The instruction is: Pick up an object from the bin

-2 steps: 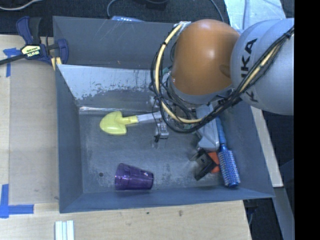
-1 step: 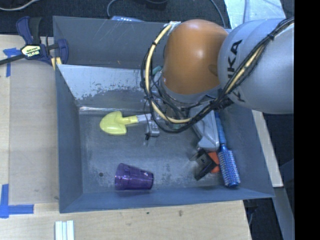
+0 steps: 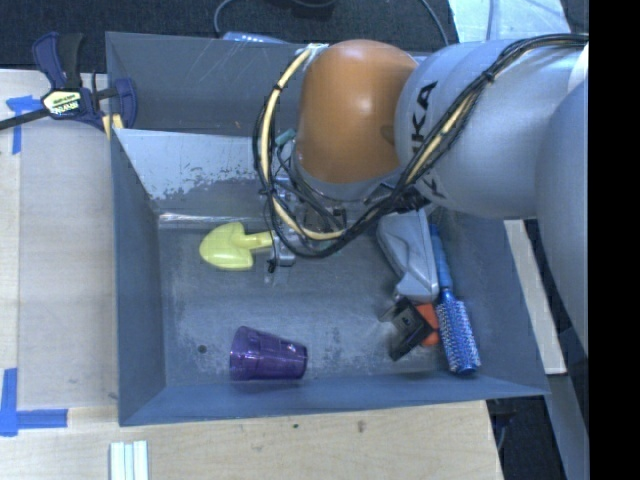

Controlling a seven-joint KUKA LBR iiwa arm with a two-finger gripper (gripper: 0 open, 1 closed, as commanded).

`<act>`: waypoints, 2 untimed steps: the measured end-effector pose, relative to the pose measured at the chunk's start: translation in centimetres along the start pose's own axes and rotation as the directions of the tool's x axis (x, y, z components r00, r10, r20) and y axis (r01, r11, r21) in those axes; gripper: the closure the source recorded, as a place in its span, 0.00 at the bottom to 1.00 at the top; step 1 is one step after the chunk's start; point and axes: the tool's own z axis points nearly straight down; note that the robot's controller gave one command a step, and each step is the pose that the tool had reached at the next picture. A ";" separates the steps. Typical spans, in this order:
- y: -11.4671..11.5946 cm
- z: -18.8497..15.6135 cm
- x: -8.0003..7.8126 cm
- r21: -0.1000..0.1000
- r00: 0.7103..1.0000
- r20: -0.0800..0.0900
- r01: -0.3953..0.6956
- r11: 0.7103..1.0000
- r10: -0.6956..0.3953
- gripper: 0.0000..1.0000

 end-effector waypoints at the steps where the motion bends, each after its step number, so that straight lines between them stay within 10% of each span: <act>1: 1.2 2.3 -0.6 0.001 0.965 -0.003 0.260 0.965 -0.260 0.00; 2: 1.4 3.2 -0.9 0.000 0.961 0.000 0.277 0.961 -0.277 0.00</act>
Offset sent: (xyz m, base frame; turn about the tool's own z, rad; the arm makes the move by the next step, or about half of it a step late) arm 0.0291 -0.0130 -0.0734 -0.1498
